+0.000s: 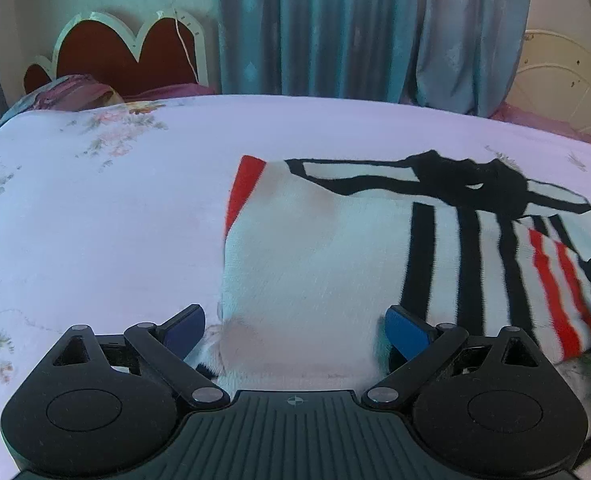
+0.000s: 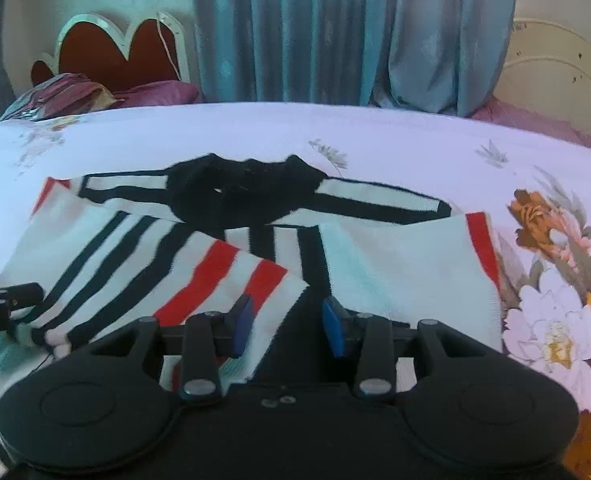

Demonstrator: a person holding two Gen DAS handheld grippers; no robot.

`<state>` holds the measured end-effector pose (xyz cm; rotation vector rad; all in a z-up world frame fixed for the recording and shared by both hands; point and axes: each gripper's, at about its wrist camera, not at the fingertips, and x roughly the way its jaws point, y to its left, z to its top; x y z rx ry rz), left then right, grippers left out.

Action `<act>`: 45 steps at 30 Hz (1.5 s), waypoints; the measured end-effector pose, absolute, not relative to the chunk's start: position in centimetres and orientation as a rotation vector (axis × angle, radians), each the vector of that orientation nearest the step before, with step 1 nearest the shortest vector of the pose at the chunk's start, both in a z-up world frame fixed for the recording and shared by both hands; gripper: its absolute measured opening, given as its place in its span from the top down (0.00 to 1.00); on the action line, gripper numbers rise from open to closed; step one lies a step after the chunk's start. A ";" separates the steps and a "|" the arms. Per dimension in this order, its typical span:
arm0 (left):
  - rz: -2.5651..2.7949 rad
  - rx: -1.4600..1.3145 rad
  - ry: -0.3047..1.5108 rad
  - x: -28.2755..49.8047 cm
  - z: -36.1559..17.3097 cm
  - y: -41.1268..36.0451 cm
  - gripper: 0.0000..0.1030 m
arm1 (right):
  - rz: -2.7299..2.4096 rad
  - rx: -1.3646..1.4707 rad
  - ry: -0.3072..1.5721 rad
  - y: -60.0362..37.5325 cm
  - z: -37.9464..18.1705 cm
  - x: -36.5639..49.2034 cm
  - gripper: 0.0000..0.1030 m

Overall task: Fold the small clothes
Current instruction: 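Smooth the folded sweater side with the left gripper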

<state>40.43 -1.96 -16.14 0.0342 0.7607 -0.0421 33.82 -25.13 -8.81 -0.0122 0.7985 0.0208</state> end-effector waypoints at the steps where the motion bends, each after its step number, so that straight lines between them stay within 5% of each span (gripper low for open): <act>1: -0.046 0.027 0.756 39.9 -15.9 -2.1 0.07 | 0.030 -0.014 0.792 -24.9 -8.5 33.4 0.61; 11: -0.041 0.053 0.777 41.5 -16.2 -3.7 0.06 | 0.039 -0.035 0.788 -23.2 -7.9 33.5 0.51; 23: -0.035 0.089 0.800 47.2 -16.5 -4.4 0.06 | 0.020 -0.035 0.828 -22.9 -9.5 34.9 0.51; 45: -0.062 0.044 0.734 41.1 -15.0 -2.1 0.07 | -0.013 -0.039 0.808 -26.6 -8.9 33.2 0.57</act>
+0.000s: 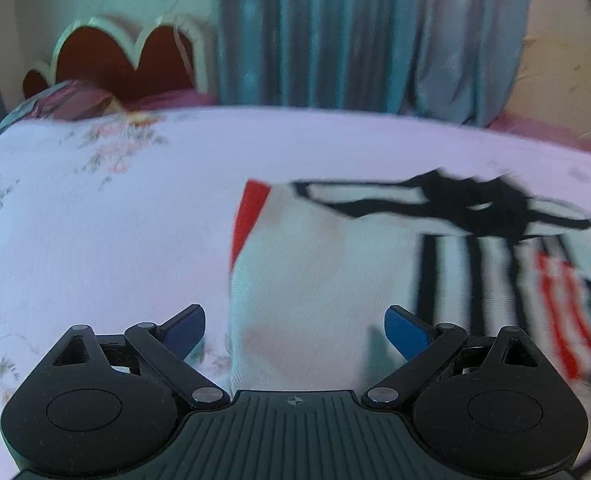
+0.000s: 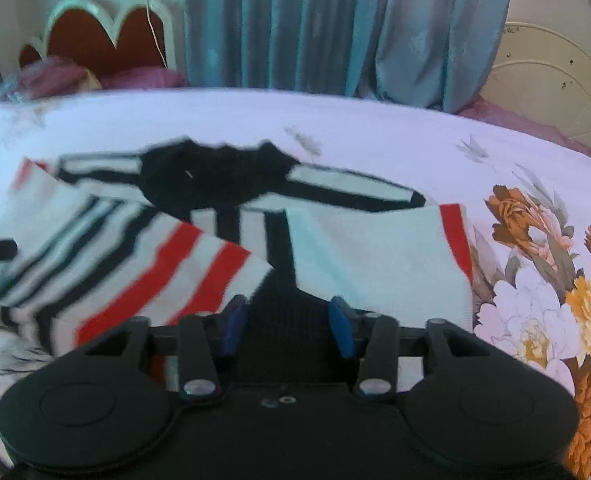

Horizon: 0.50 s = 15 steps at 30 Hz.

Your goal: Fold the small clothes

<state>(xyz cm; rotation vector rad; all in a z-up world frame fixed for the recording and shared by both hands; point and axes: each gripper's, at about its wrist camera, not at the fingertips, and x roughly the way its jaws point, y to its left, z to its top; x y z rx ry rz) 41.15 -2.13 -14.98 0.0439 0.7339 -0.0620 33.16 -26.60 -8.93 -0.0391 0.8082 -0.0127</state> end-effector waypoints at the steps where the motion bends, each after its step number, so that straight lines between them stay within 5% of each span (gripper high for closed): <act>1: -0.080 0.050 0.724 40.2 -14.6 -2.5 0.07 | 0.007 -0.025 0.793 -26.6 -8.4 32.5 0.57; 15: -0.054 0.053 0.794 37.4 -16.3 -2.8 0.07 | 0.004 -0.024 0.847 -27.2 -9.6 29.4 0.61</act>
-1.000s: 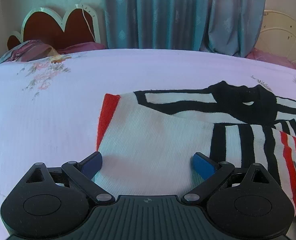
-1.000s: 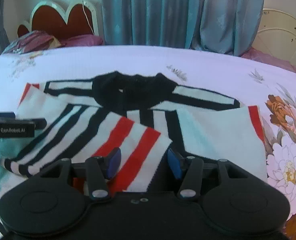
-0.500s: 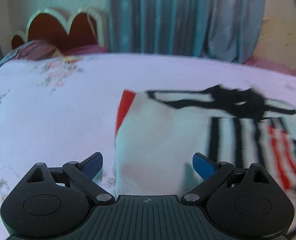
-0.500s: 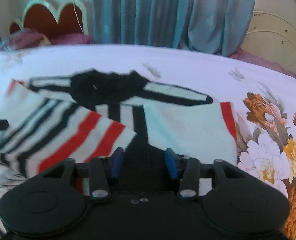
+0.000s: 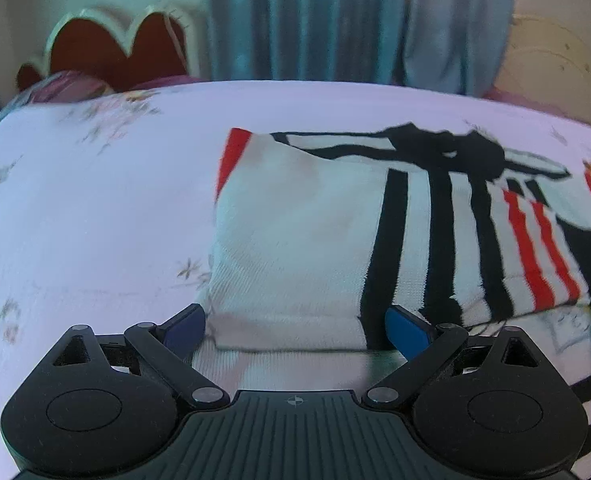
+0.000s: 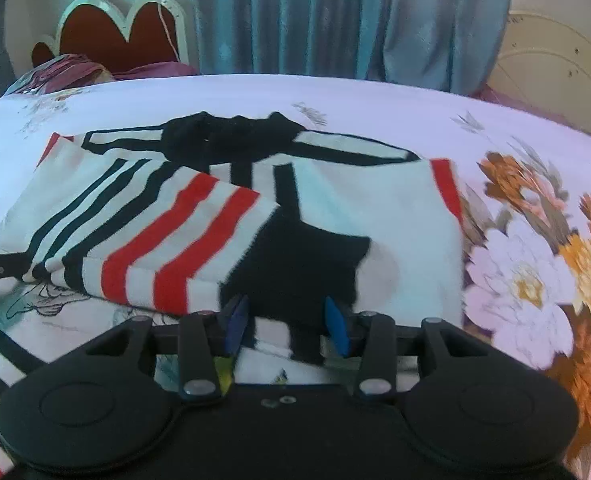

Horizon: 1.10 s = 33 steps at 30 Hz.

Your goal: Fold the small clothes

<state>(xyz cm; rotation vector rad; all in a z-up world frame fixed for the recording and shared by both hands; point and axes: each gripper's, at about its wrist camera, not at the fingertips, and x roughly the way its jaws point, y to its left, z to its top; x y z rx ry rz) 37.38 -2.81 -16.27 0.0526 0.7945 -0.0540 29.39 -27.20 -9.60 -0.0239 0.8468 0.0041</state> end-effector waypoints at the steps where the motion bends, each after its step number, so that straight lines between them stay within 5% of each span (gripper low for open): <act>1: -0.052 0.049 0.789 37.0 -16.1 -2.9 0.07 | 0.007 -0.013 0.837 -27.2 -9.2 28.8 0.60; 16: -0.099 0.088 0.814 29.8 -16.6 -6.7 0.07 | 0.208 -0.021 0.866 -22.1 -9.5 23.0 0.58; 33: -0.020 0.073 0.824 23.6 -16.7 -2.4 0.07 | 0.088 -0.060 0.865 -26.6 -10.0 16.8 0.56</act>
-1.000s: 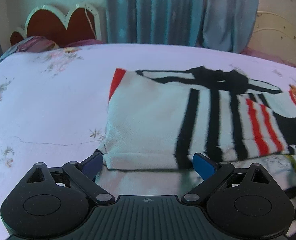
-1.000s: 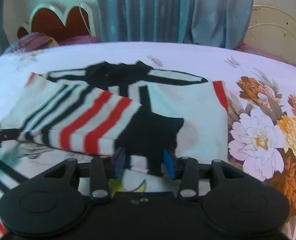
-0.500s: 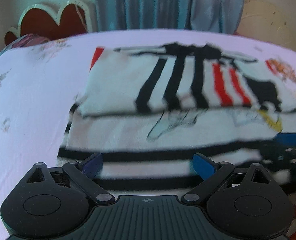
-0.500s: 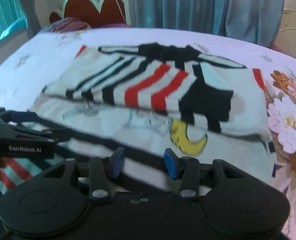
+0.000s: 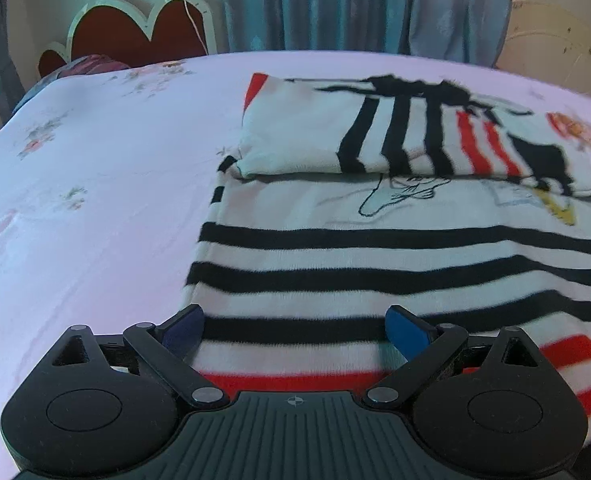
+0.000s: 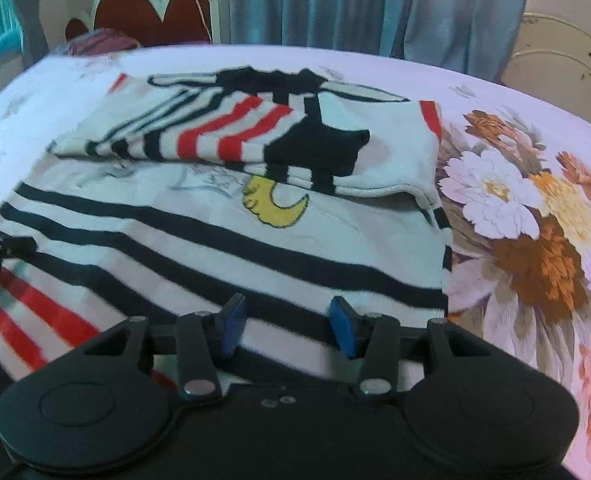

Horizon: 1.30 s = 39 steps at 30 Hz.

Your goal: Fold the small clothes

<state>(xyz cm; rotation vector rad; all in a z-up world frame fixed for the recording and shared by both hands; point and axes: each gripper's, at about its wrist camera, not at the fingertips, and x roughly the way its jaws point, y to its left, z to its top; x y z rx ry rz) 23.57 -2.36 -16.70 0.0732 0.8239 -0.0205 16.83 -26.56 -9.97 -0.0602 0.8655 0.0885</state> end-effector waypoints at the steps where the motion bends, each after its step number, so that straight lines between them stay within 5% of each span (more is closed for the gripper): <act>1: -0.030 0.066 0.818 23.0 -16.4 -2.2 0.07 | 0.097 -0.051 0.855 -26.3 -9.6 16.2 0.56; 19: -0.120 0.068 0.872 14.1 -18.1 2.4 0.07 | -0.019 -0.054 0.907 -23.9 -10.2 7.5 0.56; 29: -0.173 -0.015 0.915 11.0 -18.0 5.7 0.07 | -0.162 0.007 0.907 -25.9 -9.5 1.9 0.42; 32: -0.194 -0.041 0.916 10.8 -18.0 5.9 0.22 | -0.181 0.085 0.925 -26.8 -9.9 1.1 0.43; 34: -0.211 -0.055 0.916 10.8 -17.9 5.9 0.40 | -0.183 0.122 0.931 -27.0 -10.0 0.8 0.45; 37: -0.253 -0.085 0.944 11.2 -17.7 5.7 0.59 | -0.169 0.181 0.939 -27.0 -10.1 0.4 0.57; 39: -0.281 -0.127 0.972 11.5 -17.7 5.6 0.62 | -0.158 0.204 0.948 -26.9 -10.2 0.4 0.63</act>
